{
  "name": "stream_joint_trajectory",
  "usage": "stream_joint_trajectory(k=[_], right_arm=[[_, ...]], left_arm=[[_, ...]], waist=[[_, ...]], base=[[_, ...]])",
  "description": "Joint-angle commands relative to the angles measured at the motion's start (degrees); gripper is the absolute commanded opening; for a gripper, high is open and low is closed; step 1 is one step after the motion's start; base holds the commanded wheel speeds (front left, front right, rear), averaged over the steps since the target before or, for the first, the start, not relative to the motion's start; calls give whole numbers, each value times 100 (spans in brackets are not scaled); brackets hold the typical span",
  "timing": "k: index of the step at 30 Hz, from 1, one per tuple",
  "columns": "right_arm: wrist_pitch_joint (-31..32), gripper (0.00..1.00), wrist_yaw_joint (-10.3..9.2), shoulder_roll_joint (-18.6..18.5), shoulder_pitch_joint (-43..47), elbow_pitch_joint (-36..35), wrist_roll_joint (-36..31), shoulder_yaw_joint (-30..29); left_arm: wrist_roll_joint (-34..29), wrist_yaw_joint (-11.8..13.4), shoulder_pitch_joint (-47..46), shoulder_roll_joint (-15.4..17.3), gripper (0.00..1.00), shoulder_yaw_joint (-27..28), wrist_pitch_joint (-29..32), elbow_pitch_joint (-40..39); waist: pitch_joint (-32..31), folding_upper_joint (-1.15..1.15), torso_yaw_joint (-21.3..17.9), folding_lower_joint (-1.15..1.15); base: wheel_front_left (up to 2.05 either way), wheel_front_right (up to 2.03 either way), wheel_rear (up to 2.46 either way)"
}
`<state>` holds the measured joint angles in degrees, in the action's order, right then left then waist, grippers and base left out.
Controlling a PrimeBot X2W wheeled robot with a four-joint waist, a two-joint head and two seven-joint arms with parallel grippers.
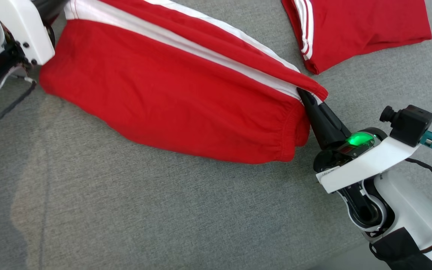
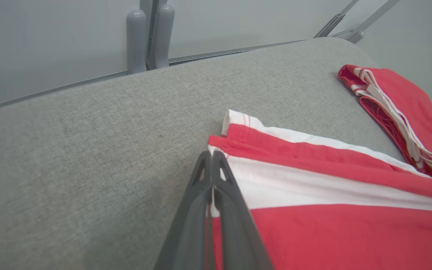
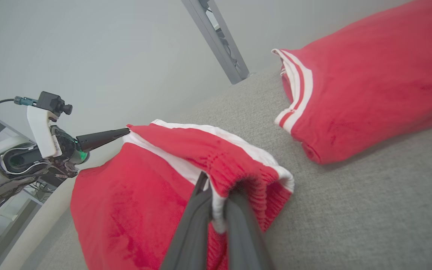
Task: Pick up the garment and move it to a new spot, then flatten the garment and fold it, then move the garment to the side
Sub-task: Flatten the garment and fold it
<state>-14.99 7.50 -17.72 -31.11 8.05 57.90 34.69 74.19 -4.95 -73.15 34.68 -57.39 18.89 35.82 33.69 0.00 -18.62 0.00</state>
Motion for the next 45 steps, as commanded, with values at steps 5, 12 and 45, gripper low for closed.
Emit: stream_joint_trajectory(k=[5, 12, 45], right_arm=[[-24, 4, 0, 44, 3, -77, -56, -115], [-24, 100, 0, 158, -24, -90, -121, -206], [-24, 100, 2, 90, 446, -36, -209, -380]], left_arm=[[-40, -98, -331, -95, 0, 39, -1, 300], [-29, -178, -386, -189, 28, -31, 32, 749], [1190, -257, 130, 641, 100, -342, 2304, 114]], waist=[[125, 0, -131, 0], [138, 0, -214, 0], [-169, 0, -431, 0]], base=[[0, 0, 0], [0, 0, 0], [0, 0, 0]])
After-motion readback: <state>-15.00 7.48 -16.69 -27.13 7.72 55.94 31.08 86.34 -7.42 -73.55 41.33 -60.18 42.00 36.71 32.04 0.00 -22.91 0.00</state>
